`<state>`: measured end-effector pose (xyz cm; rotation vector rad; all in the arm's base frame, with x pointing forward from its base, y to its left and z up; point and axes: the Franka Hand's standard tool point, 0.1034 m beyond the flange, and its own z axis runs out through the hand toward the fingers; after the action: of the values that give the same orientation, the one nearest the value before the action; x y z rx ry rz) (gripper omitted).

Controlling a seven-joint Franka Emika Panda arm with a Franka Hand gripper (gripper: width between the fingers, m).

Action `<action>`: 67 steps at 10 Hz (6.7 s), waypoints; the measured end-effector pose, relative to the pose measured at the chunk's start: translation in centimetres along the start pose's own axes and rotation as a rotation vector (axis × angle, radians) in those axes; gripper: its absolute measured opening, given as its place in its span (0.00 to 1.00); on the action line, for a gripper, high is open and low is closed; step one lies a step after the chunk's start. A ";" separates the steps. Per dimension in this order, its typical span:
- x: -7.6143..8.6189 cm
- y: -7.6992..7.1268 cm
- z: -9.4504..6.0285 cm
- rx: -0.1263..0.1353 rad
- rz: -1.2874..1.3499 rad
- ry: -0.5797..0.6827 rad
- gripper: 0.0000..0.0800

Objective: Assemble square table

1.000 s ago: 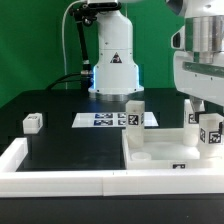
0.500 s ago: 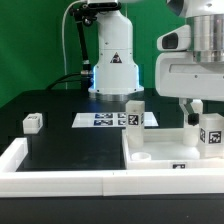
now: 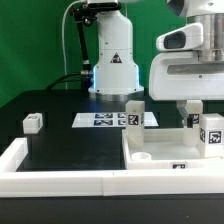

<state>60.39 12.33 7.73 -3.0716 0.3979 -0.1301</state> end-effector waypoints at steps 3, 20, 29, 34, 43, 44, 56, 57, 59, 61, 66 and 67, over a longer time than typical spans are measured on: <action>0.0 0.1 0.0 -0.017 -0.192 0.004 0.81; -0.1 0.7 0.3 -0.004 0.809 -0.002 0.36; -0.3 0.5 0.3 0.001 1.174 -0.026 0.71; 0.1 0.2 -0.1 0.004 0.654 -0.018 0.81; 0.3 0.5 0.0 -0.001 -0.025 -0.008 0.81; 0.3 0.6 0.0 -0.007 -0.075 -0.006 0.81; 0.3 0.6 0.0 -0.004 0.420 -0.007 0.36; 0.3 0.5 0.0 -0.004 0.540 -0.007 0.36; 0.3 0.6 0.0 -0.003 0.760 -0.007 0.37; 0.4 0.8 0.0 0.007 0.943 -0.016 0.37; 0.4 0.7 0.1 0.026 1.325 -0.028 0.37; 0.4 0.7 0.1 0.028 1.383 -0.032 0.37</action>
Offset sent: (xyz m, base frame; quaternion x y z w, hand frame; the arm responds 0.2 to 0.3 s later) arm -0.0005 0.0015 0.0022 0.0019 0.0086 -0.0957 0.9954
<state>60.59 11.53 7.65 -2.0660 2.2111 -0.0181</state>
